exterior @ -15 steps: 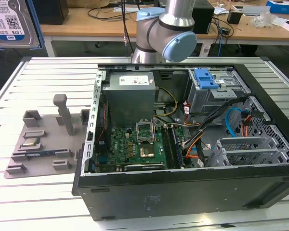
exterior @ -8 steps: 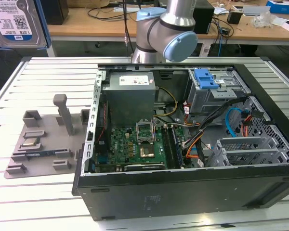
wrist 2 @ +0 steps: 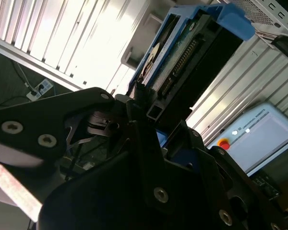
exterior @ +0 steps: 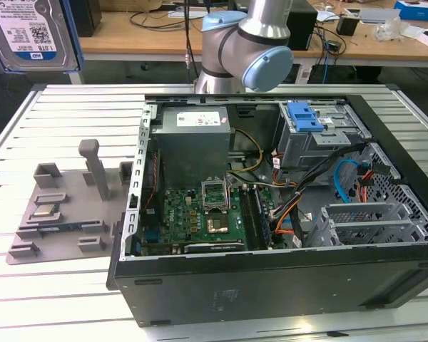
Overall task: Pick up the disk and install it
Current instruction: 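Pick up the disk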
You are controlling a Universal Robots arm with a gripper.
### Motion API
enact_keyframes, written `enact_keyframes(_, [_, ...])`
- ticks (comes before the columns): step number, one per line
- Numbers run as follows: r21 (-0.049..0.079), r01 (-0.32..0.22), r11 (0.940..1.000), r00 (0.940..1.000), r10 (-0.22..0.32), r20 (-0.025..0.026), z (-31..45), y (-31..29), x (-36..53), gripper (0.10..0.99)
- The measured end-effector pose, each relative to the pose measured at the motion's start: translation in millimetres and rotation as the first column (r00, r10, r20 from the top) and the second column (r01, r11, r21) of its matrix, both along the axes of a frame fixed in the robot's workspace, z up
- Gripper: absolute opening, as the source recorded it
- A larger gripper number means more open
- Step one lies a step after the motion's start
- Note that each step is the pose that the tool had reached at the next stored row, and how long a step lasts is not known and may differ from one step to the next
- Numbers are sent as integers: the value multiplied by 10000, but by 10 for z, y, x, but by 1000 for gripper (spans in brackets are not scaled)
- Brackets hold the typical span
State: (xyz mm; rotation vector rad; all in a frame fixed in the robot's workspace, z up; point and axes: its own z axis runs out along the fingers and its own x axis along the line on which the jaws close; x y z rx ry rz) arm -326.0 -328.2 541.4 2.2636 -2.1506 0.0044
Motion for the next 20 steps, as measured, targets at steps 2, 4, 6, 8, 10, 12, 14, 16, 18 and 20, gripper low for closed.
enact_keyframes(2, [0, 0, 10000, 10000, 0, 1, 0, 0, 30, 369])
enact_keyframes(4, [0, 0, 10000, 10000, 0, 0, 0, 0, 75, 369])
enact_keyframes(6, [0, 0, 10000, 10000, 0, 0, 0, 0, 107, 369])
enact_keyframes(8, [0, -1, 10000, 10000, 1, 1, -1, 0, 140, 369])
enact_keyframes(10, [0, -1, 10000, 10000, 1, 0, 0, 0, 171, 369])
enact_keyframes(12, [0, -1, 10000, 10000, 1, 0, 0, 0, 206, 369])
enact_keyframes(14, [0, -1, 10000, 10000, 1, 0, 0, 0, 279, 369])
enact_keyframes(16, [1, 0, 10000, 10000, 0, 1, 0, 0, 365, 369])
enact_keyframes(18, [0, 0, 10000, 10000, 0, 0, 0, 0, 405, 369])
enact_keyframes(20, [0, -2, 10000, 10000, 2, 0, 0, 0, 454, 369])
